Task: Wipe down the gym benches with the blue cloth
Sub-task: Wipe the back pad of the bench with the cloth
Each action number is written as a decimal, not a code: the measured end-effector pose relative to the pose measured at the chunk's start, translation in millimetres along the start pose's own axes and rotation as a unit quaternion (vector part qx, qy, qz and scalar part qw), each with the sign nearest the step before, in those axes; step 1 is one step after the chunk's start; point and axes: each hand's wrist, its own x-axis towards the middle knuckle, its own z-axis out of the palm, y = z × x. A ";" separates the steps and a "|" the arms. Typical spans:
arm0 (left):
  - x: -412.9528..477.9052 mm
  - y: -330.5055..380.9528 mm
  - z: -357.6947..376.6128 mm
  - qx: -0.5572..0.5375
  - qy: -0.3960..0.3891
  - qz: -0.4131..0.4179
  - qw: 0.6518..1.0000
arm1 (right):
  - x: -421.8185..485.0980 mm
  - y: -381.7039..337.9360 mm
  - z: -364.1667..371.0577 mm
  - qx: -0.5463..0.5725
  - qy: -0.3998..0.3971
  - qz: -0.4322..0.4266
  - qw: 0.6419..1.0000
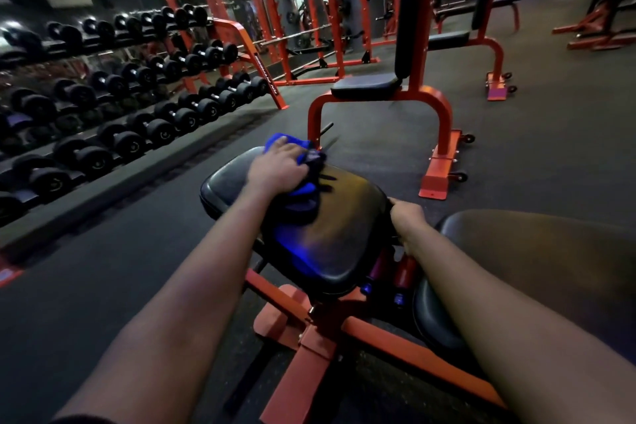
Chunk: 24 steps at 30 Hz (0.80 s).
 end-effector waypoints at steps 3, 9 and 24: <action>-5.6 -36.3 -5.2 -0.019 0.030 -0.060 0.998 | -3.0 -3.8 0.7 -0.020 0.006 -0.002 1.000; -59.8 4.0 0.3 -0.033 0.078 -0.051 0.995 | -31.7 -10.5 -2.7 -0.161 0.040 -0.041 0.985; -189.6 24.5 -16.8 -0.392 0.148 0.034 0.907 | -154.5 -54.6 34.0 -0.173 -0.105 -0.213 0.956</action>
